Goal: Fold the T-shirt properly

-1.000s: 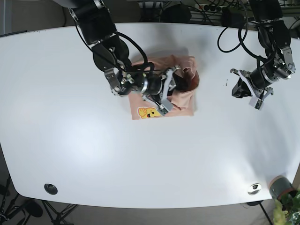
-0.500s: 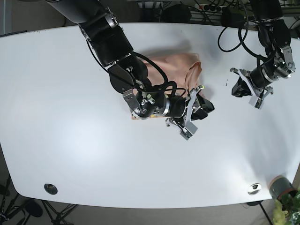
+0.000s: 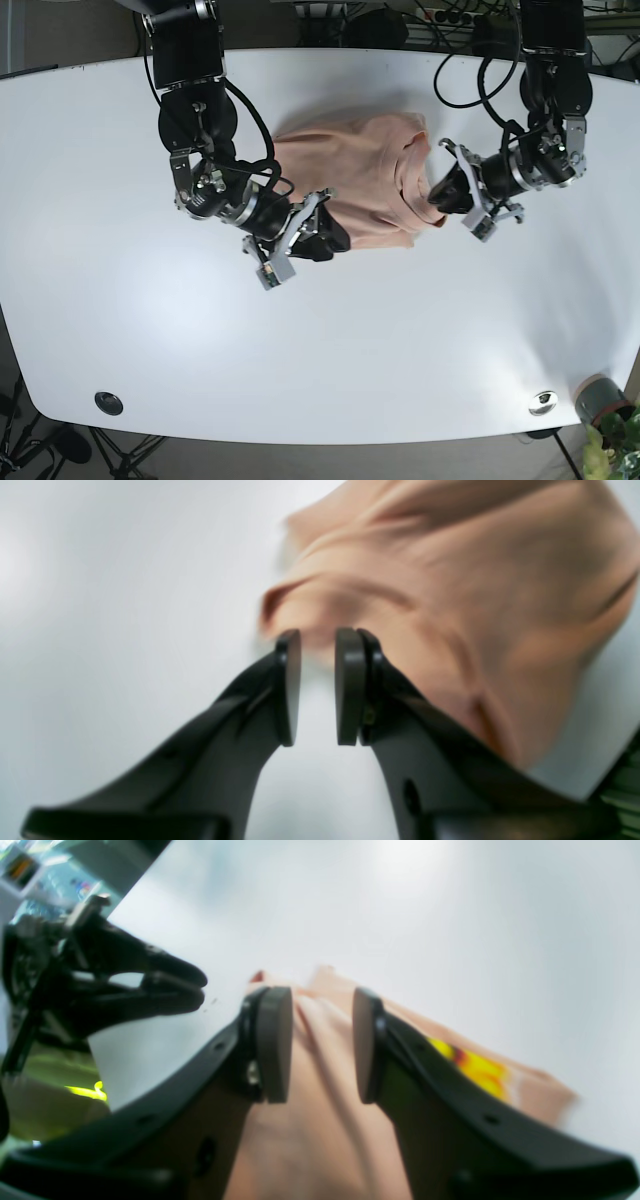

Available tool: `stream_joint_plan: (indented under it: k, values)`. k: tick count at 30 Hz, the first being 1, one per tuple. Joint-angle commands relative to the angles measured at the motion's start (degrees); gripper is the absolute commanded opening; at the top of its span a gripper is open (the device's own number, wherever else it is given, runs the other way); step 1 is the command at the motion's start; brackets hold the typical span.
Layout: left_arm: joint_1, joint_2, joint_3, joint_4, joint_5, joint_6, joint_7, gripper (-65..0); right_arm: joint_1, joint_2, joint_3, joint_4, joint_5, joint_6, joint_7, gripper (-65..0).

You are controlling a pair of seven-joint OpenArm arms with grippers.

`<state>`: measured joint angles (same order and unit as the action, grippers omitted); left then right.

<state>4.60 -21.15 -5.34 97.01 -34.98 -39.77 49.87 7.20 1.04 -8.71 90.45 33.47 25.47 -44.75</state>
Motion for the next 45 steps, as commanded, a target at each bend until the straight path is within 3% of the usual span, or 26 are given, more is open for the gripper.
stream_joint_plan:
  k: [1, 5, 11, 15, 20, 24, 30, 35, 42, 45]
  values:
    - [-1.48, 2.11, 1.96, 2.55, 1.44, -0.23, -0.86, -53.5, 1.11, 2.08, 1.28, 0.4, 0.94, 0.24, 1.02, -46.3]
    - [-2.53, 7.39, 5.74, 4.48, 8.48, -0.23, -0.68, -50.6, 2.95, 4.02, 1.46, -3.2, 0.94, 0.24, 1.37, -46.5]
    - [-1.22, 13.45, 12.68, 5.45, 19.82, -0.23, -0.68, -46.1, 6.64, 6.21, 1.37, -12.17, 0.86, 0.5, 4.97, -55.0]
    - [-0.16, 14.42, 14.97, 5.19, 23.16, -0.23, -0.68, -46.1, 7.96, 6.92, 1.28, -17.97, 0.86, 0.59, 8.58, -54.5]
    - [0.45, 13.81, 15.23, 2.81, 24.12, -0.23, -0.68, -46.1, 9.37, 7.88, 1.11, -24.92, 0.86, 1.03, 12.71, -54.5]
    - [0.19, 10.38, 15.32, -0.79, 24.04, -0.23, -0.77, -46.5, 9.37, 8.94, 1.11, -28.96, 0.15, 4.02, 15.7, -54.5]
    - [-1.48, 5.98, 15.32, -4.84, 23.95, -0.23, -4.64, -46.4, 7.52, 8.24, 1.19, -29.93, -6.27, 4.55, 17.54, -55.2]
    - [-4.21, 2.9, 15.59, -12.22, 23.86, -0.23, -9.12, -46.5, 4.89, 7.45, 1.28, -29.49, -8.64, 4.9, 18.77, -55.5]
    - [-7.81, -0.17, 15.23, -12.84, 23.77, -0.23, -10.0, -46.7, -1.88, 7.27, 1.19, -19.38, -8.9, 4.28, 18.16, -55.5]
    - [-7.81, -0.61, 13.92, -8.7, 23.77, -0.23, -8.77, -46.7, -4.17, 7.18, 1.19, -12.61, -8.81, 4.2, 14.99, -55.5]
